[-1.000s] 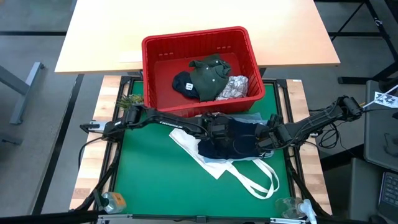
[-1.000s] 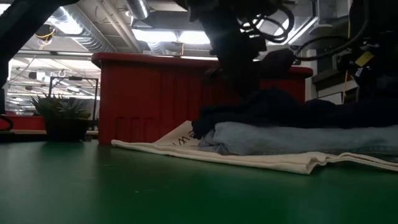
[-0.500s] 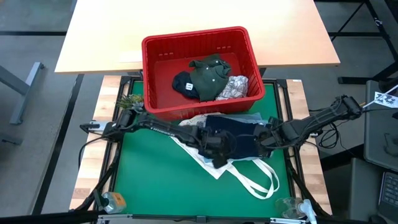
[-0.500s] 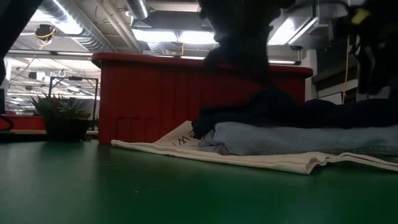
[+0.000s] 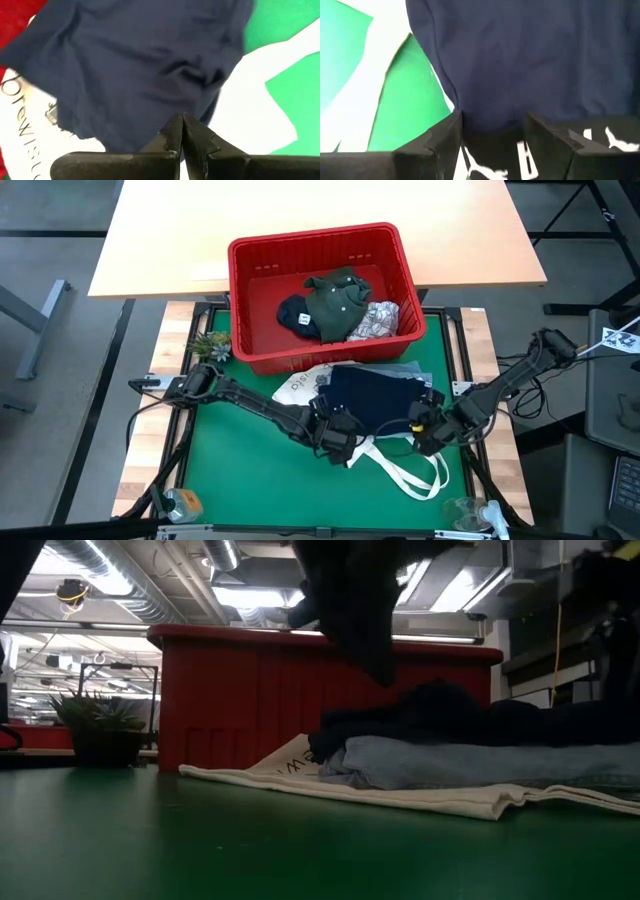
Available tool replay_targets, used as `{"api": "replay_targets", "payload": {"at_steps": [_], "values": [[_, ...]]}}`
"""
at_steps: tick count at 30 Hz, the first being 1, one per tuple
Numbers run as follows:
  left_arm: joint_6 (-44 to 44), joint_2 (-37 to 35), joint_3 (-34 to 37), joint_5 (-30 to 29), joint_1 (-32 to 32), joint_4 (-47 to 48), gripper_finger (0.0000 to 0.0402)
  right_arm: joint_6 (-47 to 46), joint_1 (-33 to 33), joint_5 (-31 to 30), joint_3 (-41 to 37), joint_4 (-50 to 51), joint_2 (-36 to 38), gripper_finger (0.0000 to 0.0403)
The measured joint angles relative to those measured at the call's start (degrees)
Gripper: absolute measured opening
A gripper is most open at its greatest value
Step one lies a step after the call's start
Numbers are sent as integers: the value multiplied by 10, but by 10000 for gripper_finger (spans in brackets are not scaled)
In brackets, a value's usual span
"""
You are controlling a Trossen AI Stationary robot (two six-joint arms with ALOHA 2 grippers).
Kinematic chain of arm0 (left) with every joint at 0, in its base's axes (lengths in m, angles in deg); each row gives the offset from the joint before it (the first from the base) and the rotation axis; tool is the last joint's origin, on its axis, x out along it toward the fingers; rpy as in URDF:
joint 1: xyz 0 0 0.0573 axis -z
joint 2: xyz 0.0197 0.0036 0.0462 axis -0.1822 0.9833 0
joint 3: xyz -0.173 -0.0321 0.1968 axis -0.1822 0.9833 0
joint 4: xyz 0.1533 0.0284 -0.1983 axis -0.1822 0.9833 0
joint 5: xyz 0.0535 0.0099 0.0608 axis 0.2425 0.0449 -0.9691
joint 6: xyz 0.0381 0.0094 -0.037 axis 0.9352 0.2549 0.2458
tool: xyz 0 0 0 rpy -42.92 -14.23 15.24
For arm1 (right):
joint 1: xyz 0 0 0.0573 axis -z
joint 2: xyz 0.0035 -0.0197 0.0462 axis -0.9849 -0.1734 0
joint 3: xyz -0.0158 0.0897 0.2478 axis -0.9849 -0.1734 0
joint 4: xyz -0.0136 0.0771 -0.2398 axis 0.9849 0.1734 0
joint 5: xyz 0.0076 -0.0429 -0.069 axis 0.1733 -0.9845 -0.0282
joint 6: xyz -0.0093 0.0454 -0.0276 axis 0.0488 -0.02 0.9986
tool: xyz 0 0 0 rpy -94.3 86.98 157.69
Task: Fold laundry
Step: Fold the dark blue boxer
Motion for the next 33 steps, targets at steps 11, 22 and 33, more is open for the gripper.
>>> {"api": "replay_targets", "payload": {"at_steps": [11, 22, 33], "values": [[-36, 0, 105, 19, -8, -27, 4, -57, -29, 6, -61, -6, 0, 209], [-38, -1, 116, 47, 13, 0, 4, -55, -28, 62, -69, -3, 0, 209], [-37, -35, 116, 92, 35, 13, 4, -4, -28, 71, 1, 14, 0, 209]]}}
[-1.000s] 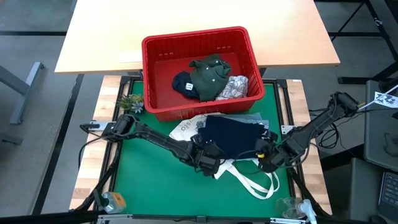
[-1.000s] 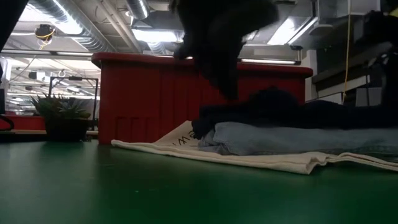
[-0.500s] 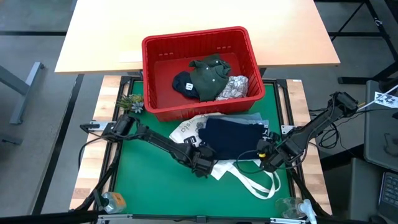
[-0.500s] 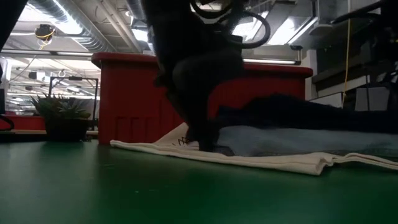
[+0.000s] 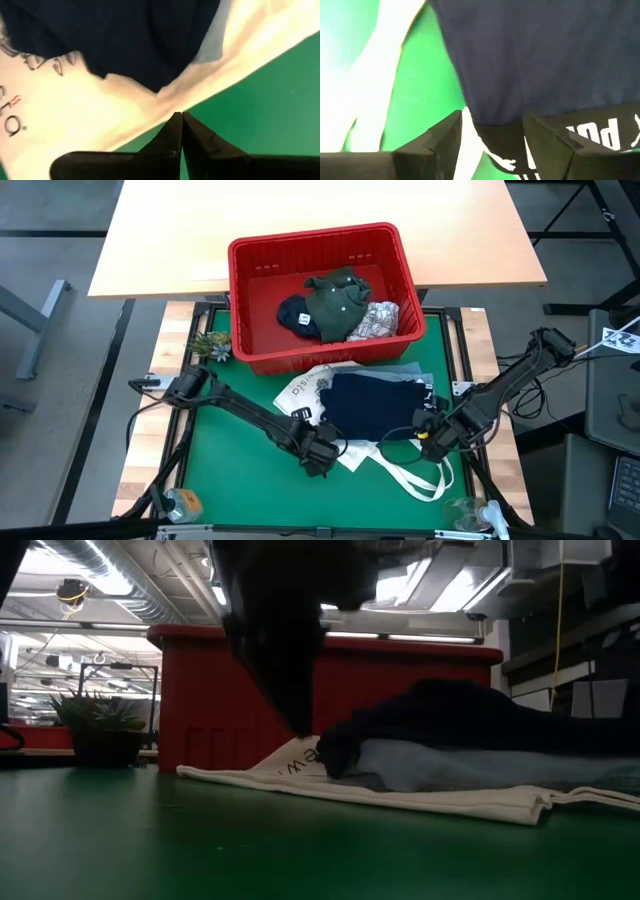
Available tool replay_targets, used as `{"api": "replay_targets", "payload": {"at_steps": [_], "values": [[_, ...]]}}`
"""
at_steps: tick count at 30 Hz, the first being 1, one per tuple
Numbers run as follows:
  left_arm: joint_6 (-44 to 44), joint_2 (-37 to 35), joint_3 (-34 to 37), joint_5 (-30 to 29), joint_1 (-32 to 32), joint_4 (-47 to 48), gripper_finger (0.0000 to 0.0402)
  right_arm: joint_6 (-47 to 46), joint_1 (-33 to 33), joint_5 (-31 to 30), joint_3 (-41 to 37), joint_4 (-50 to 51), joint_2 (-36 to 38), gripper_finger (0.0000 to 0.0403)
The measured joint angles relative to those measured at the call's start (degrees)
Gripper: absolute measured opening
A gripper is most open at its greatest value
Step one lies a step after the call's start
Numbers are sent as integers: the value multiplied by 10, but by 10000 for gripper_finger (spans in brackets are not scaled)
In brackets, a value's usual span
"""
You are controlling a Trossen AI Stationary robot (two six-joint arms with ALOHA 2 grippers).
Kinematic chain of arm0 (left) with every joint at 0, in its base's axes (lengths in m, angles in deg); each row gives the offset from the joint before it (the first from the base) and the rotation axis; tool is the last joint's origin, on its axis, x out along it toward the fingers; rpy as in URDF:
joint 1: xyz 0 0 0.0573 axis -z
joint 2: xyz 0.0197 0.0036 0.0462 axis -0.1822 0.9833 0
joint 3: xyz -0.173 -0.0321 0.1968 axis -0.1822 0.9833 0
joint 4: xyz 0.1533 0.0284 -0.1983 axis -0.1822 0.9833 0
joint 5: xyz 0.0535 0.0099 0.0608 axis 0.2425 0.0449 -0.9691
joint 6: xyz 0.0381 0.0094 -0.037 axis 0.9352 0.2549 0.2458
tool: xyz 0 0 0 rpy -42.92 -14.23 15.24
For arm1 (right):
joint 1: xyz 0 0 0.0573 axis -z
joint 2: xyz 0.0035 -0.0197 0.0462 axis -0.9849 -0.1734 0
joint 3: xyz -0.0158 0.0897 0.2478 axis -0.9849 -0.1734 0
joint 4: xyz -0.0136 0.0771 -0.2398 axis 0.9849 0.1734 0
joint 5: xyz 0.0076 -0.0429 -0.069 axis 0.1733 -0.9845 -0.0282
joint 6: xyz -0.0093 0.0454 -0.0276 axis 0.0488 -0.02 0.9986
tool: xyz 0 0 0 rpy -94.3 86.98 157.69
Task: Fold laundry
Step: Fold the dark blue boxer
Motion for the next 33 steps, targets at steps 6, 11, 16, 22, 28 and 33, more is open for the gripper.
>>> {"api": "replay_targets", "payload": {"at_steps": [6, 11, 16, 22, 28, 33], "values": [[3, -39, 0, -46, 2, -14, 4, 7, 0, -12, 22, 9, 0, 209], [5, -39, 0, -101, -5, -99, 4, 15, 0, -27, 23, 15, 0, 209], [6, -23, -1, -112, -23, -198, 4, 15, 0, -58, 23, 30, 0, 209], [22, 4, -1, -98, -38, -273, 4, 14, 0, -72, 23, 35, 0, 209], [34, 40, 0, -33, -28, -305, 4, 14, 0, -71, 23, 35, 0, 209], [34, 43, -1, -29, -15, -283, 4, 14, 0, -71, 23, 36, 0, 209]]}}
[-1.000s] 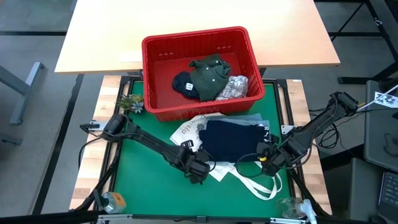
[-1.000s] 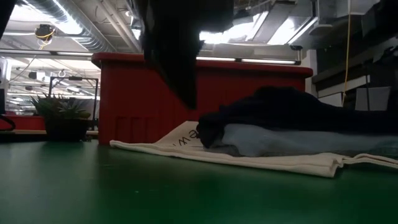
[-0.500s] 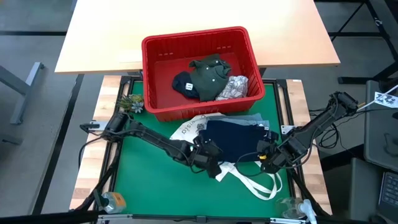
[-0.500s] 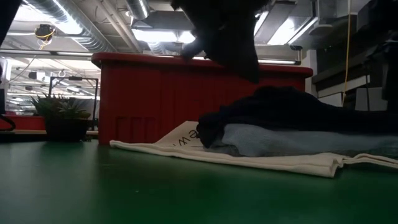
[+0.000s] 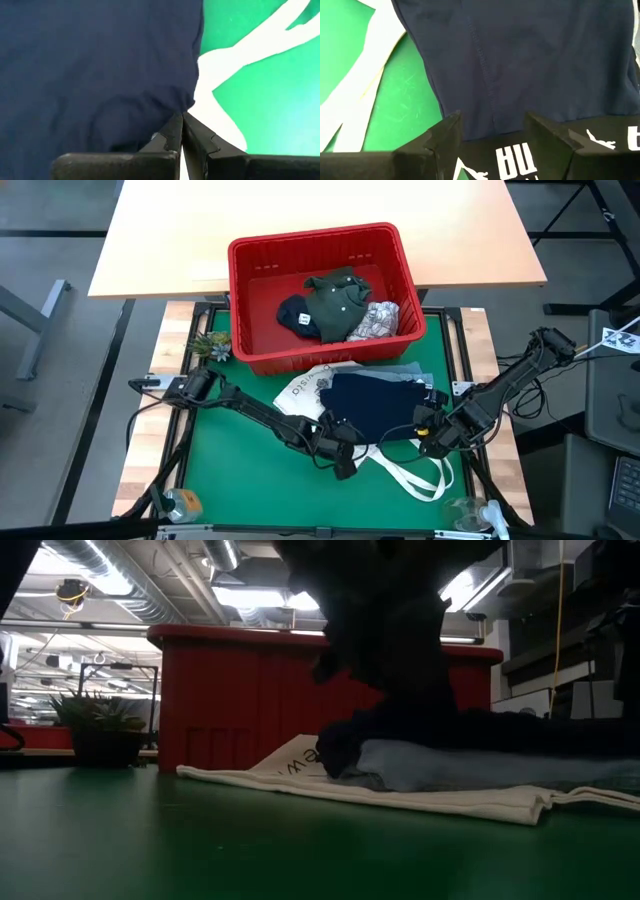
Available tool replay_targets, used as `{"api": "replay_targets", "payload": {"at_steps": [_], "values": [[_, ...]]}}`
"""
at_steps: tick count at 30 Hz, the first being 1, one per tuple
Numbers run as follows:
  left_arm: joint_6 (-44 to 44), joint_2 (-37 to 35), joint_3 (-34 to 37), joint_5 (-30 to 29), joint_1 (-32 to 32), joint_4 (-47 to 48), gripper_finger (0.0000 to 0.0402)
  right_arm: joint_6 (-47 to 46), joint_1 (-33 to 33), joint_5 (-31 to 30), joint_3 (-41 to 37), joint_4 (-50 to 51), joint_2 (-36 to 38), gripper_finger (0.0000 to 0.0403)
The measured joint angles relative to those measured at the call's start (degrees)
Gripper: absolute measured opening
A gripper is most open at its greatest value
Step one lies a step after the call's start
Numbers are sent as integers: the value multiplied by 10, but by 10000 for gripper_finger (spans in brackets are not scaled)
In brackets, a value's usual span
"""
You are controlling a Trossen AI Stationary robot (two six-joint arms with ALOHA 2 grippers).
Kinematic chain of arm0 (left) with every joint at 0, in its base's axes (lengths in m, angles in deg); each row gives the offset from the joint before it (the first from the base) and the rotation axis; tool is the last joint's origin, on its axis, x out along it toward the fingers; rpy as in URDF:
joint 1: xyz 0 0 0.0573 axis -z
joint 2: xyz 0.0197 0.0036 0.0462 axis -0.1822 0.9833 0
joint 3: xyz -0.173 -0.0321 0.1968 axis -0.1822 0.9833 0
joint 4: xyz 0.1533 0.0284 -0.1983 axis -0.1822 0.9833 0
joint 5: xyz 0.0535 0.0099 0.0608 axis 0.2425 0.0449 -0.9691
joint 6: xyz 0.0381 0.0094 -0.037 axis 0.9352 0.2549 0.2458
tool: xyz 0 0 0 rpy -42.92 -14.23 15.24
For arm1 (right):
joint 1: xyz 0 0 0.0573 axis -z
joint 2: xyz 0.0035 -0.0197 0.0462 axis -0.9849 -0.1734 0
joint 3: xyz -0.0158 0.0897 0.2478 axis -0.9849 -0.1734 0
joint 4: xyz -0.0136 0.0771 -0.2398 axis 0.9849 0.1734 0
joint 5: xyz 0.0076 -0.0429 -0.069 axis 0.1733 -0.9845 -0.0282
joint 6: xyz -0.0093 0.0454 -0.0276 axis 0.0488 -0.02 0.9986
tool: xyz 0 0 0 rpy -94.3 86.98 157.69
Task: Fold laundry
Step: Fold the dark blue boxer
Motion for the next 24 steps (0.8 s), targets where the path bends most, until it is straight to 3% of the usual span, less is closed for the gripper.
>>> {"api": "replay_targets", "payload": {"at_steps": [13, 17, 24], "values": [[19, -27, 0, 1, 2, -2, 4, 0, 0, 32, 0, 4, 0, 209], [30, -48, 0, -26, 2, -1, 4, -14, 0, 45, 0, 15, 0, 209], [16, -42, -1, -44, -2, 50, 4, -32, 0, 21, -19, 8, 0, 209]]}}
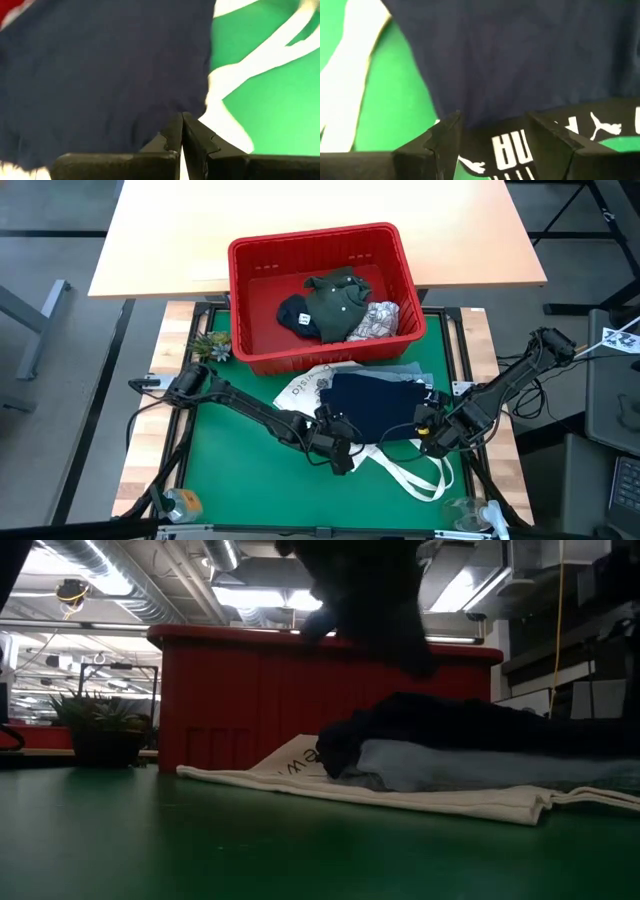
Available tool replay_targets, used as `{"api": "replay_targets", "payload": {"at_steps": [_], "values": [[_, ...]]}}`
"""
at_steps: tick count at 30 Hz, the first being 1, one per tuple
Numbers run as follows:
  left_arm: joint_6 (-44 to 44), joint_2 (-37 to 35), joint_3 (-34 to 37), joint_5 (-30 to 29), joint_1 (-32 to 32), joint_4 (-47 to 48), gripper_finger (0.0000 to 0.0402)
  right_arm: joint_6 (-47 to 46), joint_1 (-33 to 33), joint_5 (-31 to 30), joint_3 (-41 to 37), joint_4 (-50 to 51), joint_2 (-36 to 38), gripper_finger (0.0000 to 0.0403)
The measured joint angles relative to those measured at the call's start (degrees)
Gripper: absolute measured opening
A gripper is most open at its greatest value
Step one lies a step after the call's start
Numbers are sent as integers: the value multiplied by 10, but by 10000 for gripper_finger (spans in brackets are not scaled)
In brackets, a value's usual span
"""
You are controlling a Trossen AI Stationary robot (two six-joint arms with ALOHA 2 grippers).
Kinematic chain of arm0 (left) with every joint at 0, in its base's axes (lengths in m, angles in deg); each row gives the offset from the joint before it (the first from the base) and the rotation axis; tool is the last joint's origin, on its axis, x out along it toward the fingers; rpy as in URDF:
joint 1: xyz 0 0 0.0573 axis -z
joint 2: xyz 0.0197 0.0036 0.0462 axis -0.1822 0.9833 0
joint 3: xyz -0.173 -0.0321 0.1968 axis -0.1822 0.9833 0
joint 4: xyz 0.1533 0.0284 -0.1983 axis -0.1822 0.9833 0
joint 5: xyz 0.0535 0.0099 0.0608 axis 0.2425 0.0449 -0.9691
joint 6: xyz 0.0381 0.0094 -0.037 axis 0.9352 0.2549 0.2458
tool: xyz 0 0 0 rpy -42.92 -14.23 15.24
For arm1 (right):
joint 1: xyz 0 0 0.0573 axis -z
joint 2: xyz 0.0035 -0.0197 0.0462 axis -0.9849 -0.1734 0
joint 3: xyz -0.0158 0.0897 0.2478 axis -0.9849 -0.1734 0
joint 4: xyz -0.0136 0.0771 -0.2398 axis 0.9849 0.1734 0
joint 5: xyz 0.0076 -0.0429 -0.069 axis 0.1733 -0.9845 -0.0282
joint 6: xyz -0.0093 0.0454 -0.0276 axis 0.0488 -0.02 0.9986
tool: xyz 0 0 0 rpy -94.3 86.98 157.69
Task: Fold laundry
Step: Fold the dark blue boxer
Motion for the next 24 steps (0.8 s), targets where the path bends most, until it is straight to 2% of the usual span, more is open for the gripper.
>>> {"api": "replay_targets", "payload": {"at_steps": [4, 11, 20, 24], "values": [[-19, 14, 1, 1, 0, 38, 4, -31, 0, 20, -28, -1, 0, 209], [-21, 31, 1, 15, 2, 46, 4, -47, 0, 50, -56, -1, 0, 209], [-18, 25, 1, 59, 4, 51, 4, -44, 0, 70, -52, 5, 0, 209], [-15, 2, 1, 64, 5, 56, 4, -41, 0, 70, -18, 46, 0, 209]]}}
